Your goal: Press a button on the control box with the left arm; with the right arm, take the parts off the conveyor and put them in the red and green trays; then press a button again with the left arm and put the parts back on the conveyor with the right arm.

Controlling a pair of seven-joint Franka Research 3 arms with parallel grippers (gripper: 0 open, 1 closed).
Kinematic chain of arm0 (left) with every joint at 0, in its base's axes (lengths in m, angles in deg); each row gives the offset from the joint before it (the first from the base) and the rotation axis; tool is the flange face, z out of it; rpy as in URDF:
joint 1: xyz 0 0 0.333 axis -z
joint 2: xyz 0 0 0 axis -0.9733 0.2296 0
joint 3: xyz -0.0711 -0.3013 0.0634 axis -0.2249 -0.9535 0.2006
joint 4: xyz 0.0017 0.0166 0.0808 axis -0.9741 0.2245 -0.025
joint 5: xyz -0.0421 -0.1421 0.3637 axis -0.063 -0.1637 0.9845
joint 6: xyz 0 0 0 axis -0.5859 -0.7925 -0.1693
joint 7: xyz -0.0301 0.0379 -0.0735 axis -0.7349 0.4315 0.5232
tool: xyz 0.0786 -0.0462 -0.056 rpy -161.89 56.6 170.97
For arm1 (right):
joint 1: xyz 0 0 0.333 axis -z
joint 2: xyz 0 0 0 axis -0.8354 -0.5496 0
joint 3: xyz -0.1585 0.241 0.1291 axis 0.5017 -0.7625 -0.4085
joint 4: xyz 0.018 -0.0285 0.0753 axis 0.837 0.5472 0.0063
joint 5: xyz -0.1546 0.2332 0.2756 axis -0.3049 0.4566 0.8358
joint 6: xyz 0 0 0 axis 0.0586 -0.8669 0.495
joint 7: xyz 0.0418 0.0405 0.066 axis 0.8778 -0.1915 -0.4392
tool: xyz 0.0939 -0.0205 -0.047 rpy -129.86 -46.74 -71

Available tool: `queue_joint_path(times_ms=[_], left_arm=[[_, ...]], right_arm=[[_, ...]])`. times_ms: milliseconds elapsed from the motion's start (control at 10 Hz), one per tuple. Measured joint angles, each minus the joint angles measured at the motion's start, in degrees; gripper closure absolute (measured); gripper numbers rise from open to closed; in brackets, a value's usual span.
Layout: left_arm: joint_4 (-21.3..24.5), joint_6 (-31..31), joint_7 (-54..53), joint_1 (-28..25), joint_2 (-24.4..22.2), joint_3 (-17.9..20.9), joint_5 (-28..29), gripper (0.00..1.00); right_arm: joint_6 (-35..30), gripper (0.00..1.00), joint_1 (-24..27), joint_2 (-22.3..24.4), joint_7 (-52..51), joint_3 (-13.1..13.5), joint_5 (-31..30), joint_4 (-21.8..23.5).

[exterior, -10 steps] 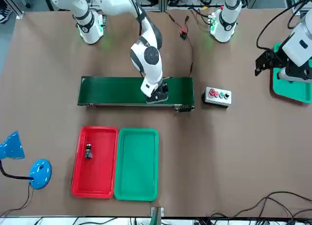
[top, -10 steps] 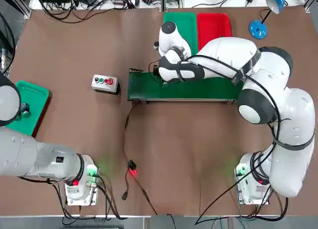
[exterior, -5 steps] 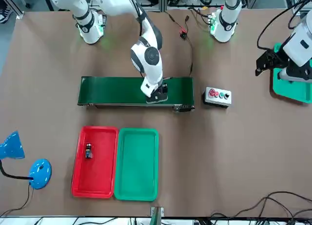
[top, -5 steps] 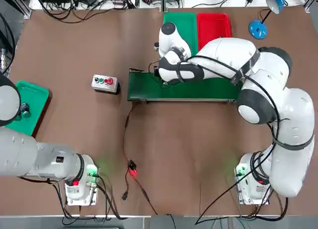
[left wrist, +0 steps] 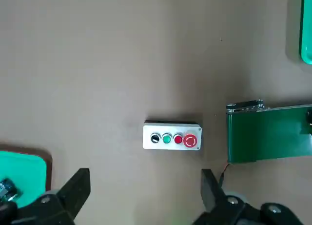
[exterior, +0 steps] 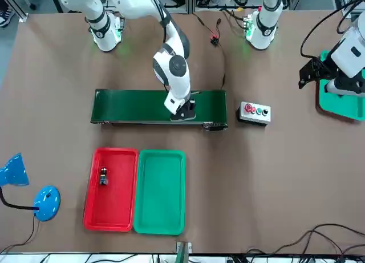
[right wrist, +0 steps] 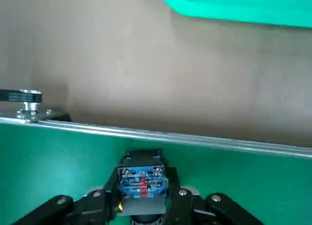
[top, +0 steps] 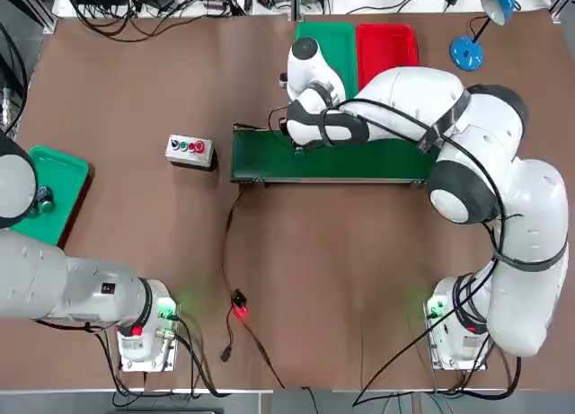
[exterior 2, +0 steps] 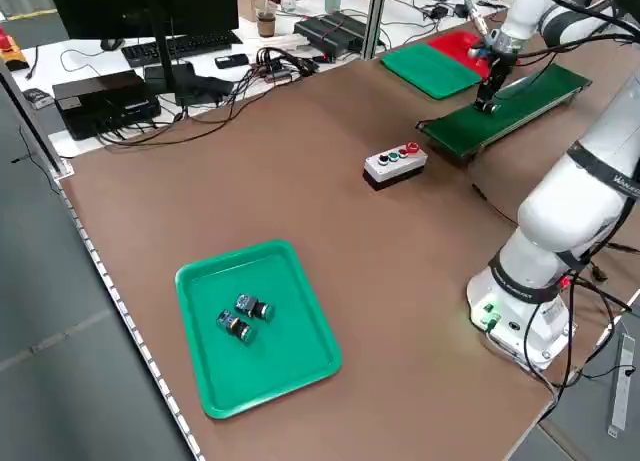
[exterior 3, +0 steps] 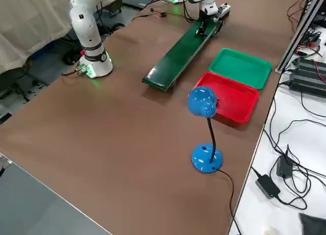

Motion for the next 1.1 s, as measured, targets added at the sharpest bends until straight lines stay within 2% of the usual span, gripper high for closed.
queue_joint_path(times_ms=[500, 700, 900, 1100], left_arm=[[0.0, 0.0, 0.0, 0.0, 0.0, 0.0, 0.0, 0.0], [0.0, 0.01, 0.0, -0.01, 0.02, 0.0, 0.0, 0.0], [0.0, 0.02, 0.0, -0.01, 0.04, 0.01, 0.0, 0.0], [0.0, 0.03, 0.0, -0.03, 0.07, 0.02, 0.0, 0.0]], right_arm=[[-2.13, 0.58, 2.66, 0.02, 0.3, 0.93, -0.14, -2.69], [-1.19, 0.58, 7.87, -0.07, 0.32, 1.58, -3.4, -4.25], [5.16, 0.58, 14.3, -0.68, -0.7, 1.57, -5.83, -4.94], [13.13, 0.58, 16.82, -3.56, -1.68, 1.53, -5.85, -5.11]])
